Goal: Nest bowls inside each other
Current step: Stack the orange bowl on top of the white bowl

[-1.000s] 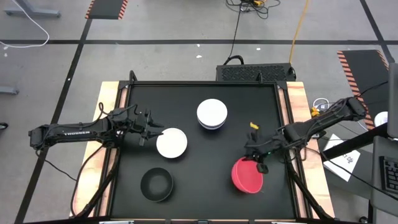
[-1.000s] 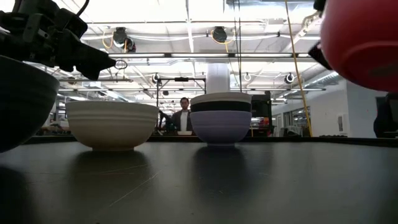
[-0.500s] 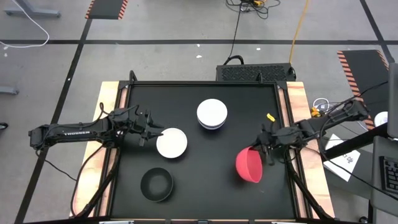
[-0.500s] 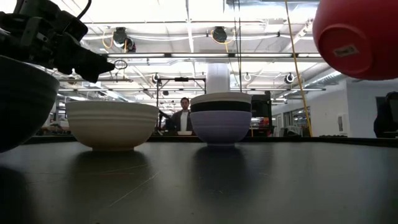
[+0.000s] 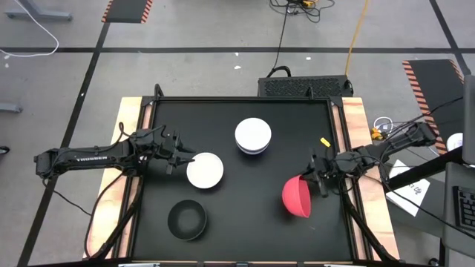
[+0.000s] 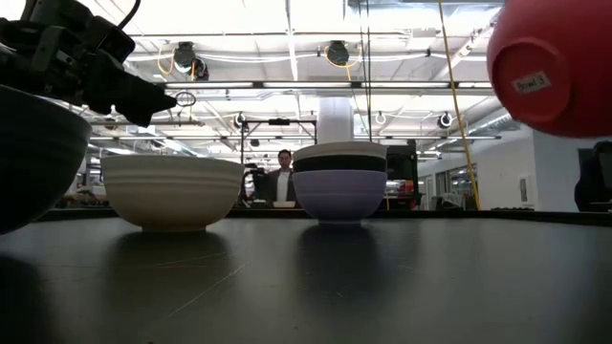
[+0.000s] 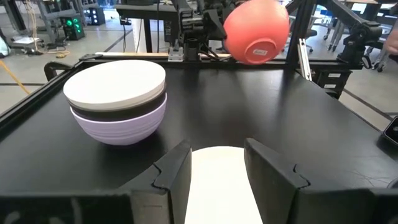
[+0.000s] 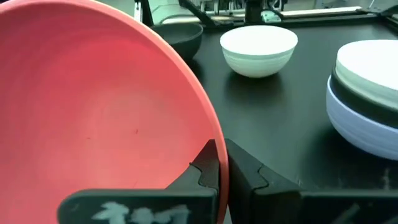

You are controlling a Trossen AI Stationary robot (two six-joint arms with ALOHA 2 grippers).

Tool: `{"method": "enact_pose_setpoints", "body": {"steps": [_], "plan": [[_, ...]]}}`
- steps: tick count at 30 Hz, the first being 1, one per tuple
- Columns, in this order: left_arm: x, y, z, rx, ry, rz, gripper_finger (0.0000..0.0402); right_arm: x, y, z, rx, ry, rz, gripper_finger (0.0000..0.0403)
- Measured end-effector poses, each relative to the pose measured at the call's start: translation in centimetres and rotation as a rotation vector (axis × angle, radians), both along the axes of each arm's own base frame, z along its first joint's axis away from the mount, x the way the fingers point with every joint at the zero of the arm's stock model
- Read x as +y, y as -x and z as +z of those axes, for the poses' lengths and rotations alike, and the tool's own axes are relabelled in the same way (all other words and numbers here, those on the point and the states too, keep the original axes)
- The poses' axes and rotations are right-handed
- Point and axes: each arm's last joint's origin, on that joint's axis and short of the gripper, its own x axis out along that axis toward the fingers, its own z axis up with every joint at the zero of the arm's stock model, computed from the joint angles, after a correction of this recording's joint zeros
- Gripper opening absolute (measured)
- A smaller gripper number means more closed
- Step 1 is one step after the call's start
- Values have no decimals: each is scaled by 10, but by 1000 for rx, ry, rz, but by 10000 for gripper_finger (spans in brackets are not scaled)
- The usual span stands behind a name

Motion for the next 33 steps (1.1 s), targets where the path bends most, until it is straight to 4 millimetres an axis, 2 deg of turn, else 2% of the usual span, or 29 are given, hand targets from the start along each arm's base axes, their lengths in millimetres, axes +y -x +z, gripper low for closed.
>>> {"method": "enact_pose_setpoints", "body": {"steps": [9,22,33], "plan": [[0,0,0,0,1,0,147,-7,3,-21,-8,20,-83,0],[1,0,1,-15,-20,16,147,-30,-3,-11,-126,9,-293,0],[1,0,1,-14,-19,17,147,-51,-4,-13,-106,30,-464,0]]}}
